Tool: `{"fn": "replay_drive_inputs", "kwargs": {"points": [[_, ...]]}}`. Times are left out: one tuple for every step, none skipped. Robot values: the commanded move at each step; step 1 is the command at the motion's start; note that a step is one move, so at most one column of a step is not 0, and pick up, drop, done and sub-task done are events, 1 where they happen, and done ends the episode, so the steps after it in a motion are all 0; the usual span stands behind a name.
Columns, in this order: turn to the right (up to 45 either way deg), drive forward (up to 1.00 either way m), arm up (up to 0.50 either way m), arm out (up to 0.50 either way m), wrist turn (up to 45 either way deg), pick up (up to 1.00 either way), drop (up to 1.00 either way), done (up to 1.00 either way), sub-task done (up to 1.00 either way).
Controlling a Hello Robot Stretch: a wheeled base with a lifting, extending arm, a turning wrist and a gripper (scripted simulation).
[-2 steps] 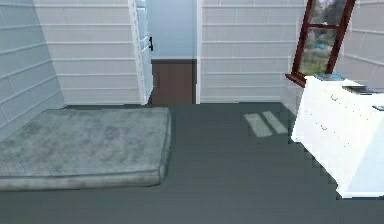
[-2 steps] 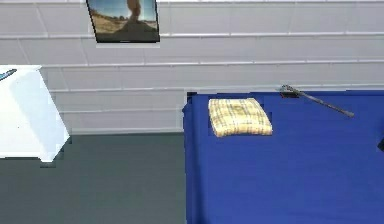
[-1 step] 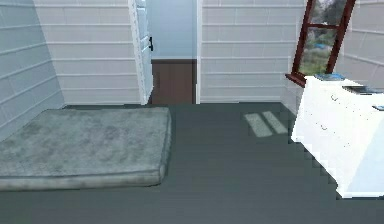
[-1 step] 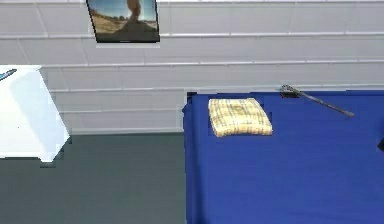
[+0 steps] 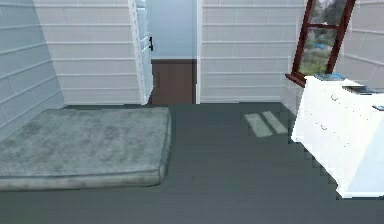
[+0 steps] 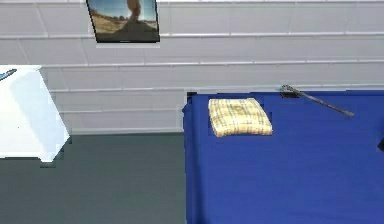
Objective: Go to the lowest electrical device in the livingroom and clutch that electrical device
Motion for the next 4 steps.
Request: {"fn": "replay_drive_inputs", "kwargs": {"points": [[-9.0, 0.0, 0.0, 0.0, 0.0, 0.0, 0.0, 0.0, 0.0], [0.0, 0.1, 0.0, 0.0, 0.0, 0.0, 0.0, 0.0, 0.0], [15.0, 0.0, 0.0, 0.0, 0.0, 0.0, 0.0, 0.0, 0.0], [0.0, 0.95, 0.0, 0.0, 0.0, 0.0, 0.0, 0.0, 0.0]]}}
